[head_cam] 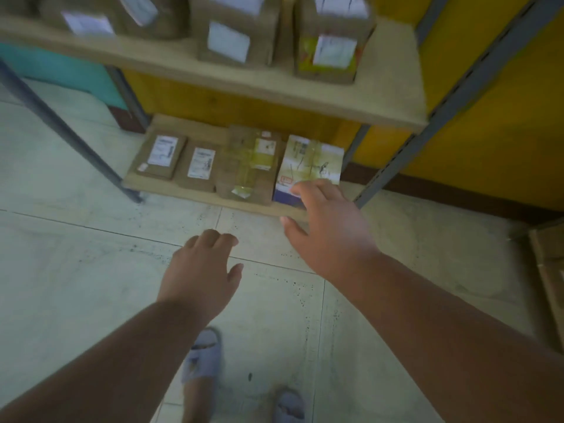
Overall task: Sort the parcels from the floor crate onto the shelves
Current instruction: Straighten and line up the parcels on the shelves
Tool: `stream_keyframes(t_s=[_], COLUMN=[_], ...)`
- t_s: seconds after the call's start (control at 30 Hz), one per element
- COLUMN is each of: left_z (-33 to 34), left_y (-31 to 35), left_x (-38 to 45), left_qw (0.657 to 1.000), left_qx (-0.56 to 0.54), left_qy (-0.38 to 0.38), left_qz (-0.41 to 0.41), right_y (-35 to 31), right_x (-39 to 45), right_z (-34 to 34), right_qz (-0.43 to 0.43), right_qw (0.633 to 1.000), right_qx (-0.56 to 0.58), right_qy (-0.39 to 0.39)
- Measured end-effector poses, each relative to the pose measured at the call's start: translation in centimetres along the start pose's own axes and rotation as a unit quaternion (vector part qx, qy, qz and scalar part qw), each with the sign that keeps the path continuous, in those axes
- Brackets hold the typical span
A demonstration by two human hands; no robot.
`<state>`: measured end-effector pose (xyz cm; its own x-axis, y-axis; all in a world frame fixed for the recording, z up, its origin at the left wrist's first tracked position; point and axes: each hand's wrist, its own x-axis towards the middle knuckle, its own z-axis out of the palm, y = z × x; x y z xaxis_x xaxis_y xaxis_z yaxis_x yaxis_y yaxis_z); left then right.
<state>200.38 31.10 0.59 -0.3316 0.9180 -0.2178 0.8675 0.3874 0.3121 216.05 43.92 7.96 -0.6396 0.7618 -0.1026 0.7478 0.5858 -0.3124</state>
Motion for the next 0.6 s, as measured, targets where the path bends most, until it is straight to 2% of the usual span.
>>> stream_keyframes(t_s=[0.2,0.3,0.43,0.6], left_z=[-16.1,-23.8,-32.3,-41.0], left_y=[4.4,4.7,3.4,-1.8], left_x=[-8.0,-10.6,-13.0,-14.9], left_qw=[0.999,0.995,0.986,0.977], left_qx=[0.013,0.006,-0.019,-0.026], left_qy=[0.051,0.101,0.161,0.207], left_qz=[-0.003,-0.022,-0.044,-0.050], right_y=[-9.4,-14.2,-21.0,-30.7], right_x=[-5.9,-7.4,-7.0,-5.3], right_z=[-16.1,-22.7,-30.2,-36.9], right_qz=[-0.072,-0.115,-0.150,-0.180], right_qw=[0.996,0.991,0.981,0.967], right_qx=[-0.002,-0.005,-0.025,-0.020], right_qy=[0.045,0.065,0.117,0.181])
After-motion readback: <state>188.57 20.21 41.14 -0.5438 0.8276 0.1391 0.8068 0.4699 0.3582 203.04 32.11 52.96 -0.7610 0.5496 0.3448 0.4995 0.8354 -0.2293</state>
